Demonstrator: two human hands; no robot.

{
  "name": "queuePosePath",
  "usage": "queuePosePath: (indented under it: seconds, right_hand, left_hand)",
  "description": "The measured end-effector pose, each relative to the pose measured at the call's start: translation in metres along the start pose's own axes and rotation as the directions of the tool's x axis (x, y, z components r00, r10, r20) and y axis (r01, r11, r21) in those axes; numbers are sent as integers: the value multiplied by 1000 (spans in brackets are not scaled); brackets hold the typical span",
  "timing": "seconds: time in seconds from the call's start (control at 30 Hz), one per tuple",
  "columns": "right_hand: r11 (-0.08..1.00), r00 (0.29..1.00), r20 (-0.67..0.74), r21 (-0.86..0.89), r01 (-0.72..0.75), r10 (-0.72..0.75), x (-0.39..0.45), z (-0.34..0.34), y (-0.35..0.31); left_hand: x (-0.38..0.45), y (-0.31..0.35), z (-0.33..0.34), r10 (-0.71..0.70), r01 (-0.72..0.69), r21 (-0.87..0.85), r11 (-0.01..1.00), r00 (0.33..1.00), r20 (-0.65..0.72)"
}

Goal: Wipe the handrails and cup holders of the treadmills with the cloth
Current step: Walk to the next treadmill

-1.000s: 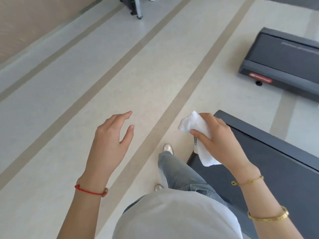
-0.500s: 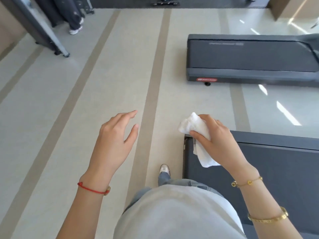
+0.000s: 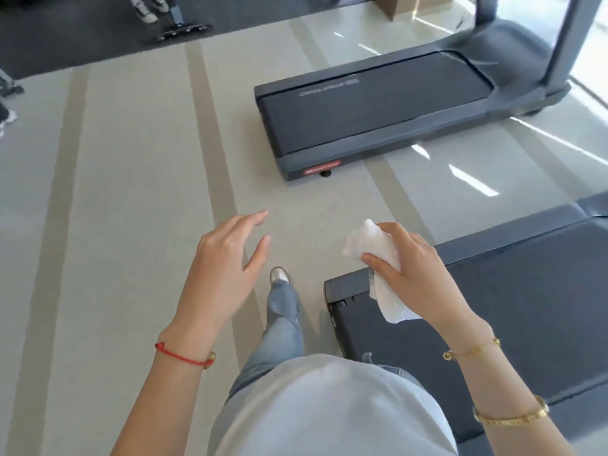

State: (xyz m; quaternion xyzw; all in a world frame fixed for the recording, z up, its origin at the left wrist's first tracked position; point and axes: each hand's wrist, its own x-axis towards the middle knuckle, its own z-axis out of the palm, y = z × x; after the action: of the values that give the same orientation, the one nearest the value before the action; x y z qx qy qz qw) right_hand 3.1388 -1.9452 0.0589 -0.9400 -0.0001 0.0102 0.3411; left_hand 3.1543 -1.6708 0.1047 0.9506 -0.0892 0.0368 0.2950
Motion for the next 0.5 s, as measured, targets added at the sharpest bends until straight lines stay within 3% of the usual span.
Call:
queuePosePath:
  seconds: [0.27, 0.5]
  right_hand:
    - [990, 980, -139, 0, -142, 141, 149, 8, -11]
    - [956, 908, -306, 29, -291, 285, 240, -11, -15]
  left_hand:
    - [198, -34, 4, 202, -199, -40, 979, 974, 104]
    - [349, -21, 15, 382, -369, -100, 924, 898, 217]
